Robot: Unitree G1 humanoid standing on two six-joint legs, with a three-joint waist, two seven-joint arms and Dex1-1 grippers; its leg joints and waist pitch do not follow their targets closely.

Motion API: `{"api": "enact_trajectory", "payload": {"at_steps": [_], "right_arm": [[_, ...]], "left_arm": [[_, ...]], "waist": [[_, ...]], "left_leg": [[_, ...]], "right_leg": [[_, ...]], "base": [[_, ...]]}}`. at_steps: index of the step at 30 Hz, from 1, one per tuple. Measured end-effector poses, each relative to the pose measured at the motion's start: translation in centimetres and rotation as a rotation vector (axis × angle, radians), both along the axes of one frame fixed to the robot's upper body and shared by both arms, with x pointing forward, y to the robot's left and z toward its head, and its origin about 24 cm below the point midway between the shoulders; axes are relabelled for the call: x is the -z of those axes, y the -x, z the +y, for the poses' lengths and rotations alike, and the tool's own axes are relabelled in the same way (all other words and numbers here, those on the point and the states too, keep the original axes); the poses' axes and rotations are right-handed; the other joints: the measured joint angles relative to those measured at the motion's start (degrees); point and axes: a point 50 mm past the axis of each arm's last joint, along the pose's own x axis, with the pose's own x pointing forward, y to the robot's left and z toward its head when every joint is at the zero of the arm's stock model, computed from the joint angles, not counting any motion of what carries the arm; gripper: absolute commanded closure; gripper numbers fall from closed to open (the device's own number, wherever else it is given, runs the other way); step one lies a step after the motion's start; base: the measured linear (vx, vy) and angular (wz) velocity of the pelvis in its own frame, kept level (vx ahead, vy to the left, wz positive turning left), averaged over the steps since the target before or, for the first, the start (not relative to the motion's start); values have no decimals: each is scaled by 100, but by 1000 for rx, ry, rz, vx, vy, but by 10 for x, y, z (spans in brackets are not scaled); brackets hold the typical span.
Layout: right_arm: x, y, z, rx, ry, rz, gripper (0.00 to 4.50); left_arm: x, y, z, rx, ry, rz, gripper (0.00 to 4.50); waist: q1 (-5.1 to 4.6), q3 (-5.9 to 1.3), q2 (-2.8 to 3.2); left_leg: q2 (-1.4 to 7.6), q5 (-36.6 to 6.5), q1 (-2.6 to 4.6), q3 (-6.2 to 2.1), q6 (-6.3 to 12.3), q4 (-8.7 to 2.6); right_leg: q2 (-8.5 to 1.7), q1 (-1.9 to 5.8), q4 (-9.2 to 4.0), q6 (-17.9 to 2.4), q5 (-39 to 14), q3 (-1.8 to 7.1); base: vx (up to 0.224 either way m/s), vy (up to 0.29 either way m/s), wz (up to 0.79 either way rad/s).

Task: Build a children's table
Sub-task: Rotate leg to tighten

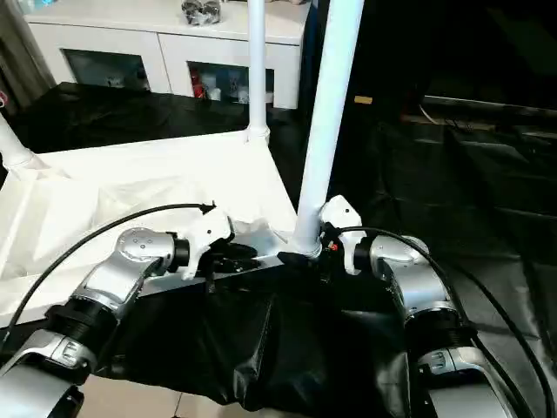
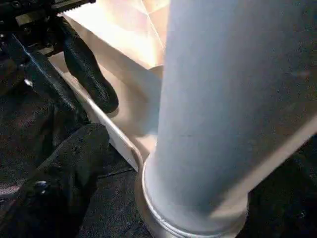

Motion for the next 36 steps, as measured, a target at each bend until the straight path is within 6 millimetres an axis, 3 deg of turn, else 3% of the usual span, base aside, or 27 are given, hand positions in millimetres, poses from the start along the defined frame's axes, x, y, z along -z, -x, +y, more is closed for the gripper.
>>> {"api": "enact_trajectory", "payload": {"at_steps": [2,3,9,24,36], "right_arm": [[0,0,0,0,1,0,0],[0,0,0,0,2,0,0],[3,1,-2,2,19,13,0],[9,-2,-3,33,35,25,0],[10,-1,2,-1,6,36,103]], "left_arm": [[0,-1,0,0,-4,1,370],[-1,-2,0,1,-10,1,399],[-1,-2,2,13,-31,-1,446],[-3,1,9,53,-56,10,449],[-2,4,12,54,-55,18,450]], "waist": [[1,0,0],[1,0,0],[-10,0,0],[-29,1,-2],[-55,2,-3]], "left_leg": [[0,0,0,0,0,0],[0,0,0,0,0,0],[0,0,0,0,0,1],[2,1,1,1,0,7],[3,0,3,1,0,9]], "right_leg": [[0,0,1,0,0,0],[0,0,1,0,0,0],[0,0,4,0,0,0],[0,-5,17,1,-1,0],[0,-5,20,1,-1,0]], "base": [[0,0,0],[0,0,0],[0,0,0],[0,0,0],[0,0,0]]}}
